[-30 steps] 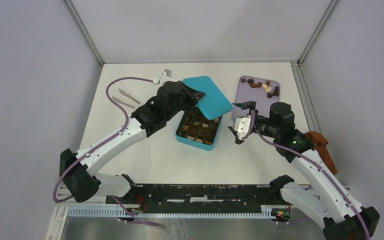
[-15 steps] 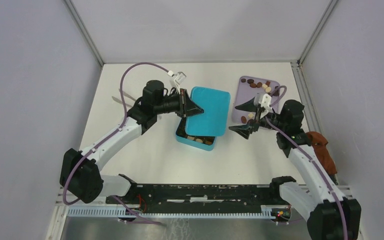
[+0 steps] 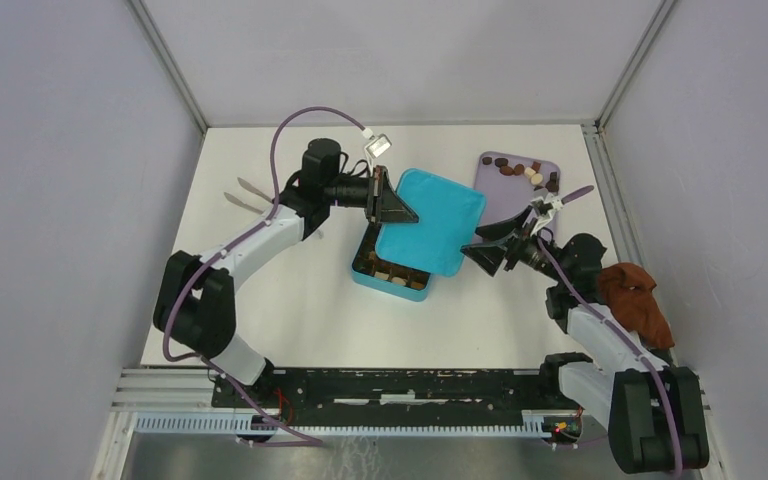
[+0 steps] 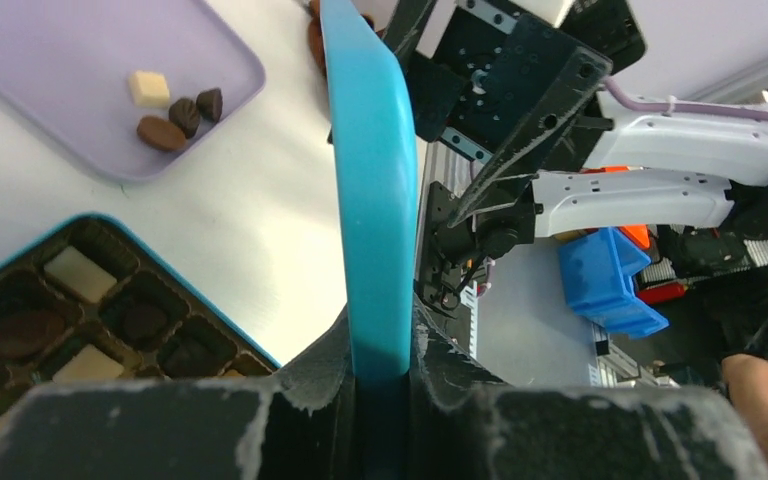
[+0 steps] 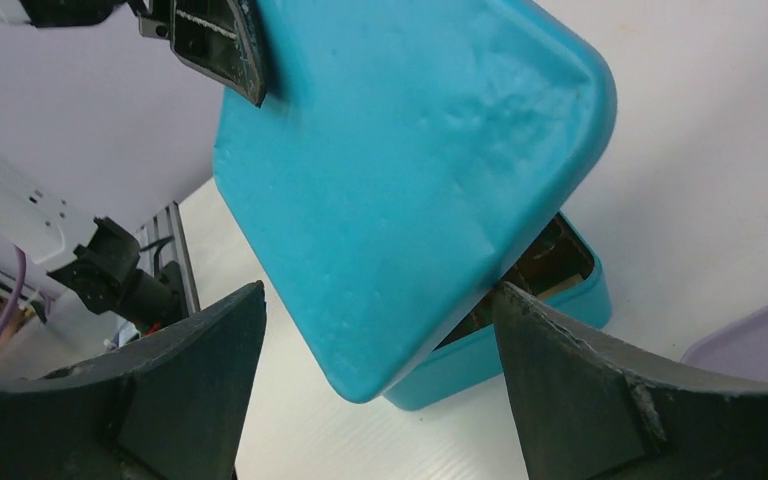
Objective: Pack the chocolate
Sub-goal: Pick up the box lid from the center of the board.
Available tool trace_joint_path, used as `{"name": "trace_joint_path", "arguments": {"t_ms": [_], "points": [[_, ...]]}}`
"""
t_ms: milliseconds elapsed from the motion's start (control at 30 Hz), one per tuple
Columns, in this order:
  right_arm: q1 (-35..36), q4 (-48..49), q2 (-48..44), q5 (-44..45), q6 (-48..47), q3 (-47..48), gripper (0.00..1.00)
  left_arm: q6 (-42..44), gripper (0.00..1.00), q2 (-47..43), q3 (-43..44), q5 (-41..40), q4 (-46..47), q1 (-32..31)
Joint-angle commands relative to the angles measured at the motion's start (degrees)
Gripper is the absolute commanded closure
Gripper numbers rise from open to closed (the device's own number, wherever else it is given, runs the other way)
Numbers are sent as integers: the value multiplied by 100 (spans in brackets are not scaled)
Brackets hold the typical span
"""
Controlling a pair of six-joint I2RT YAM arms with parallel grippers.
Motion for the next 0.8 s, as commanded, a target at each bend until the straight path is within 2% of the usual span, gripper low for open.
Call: {"name": "trace_joint_path", "arguments": {"t_ms": [0,67,267,367,533,633,733,767], "points": [[18,1547,245,215,1218,-184,12,-420,98,150,360,618,1153,17],[27,1574,375,178,1279,-149,13,-775,98,228,335,719,1579,16],[35,1782,113,166,1438,-159,13,-943,98,317,356,769,1710,17],[57,2215,133,115,1851,-173,21,-1463,98,423,257,864,2334,-33],[85,2618,267,-37,2267,-141,46,-2285,93,619,159,854,3396,-179],[111,2953,250,-153,2502,-122,64,-2427,90,674,167,822,3578,-235],[111,3053,193,-298,2622,-35,88,-2458,87,705,168,772,3573,-238],[106,3021,156,-328,2626,-21,93,-2435,86,700,172,702,3492,-232]]}}
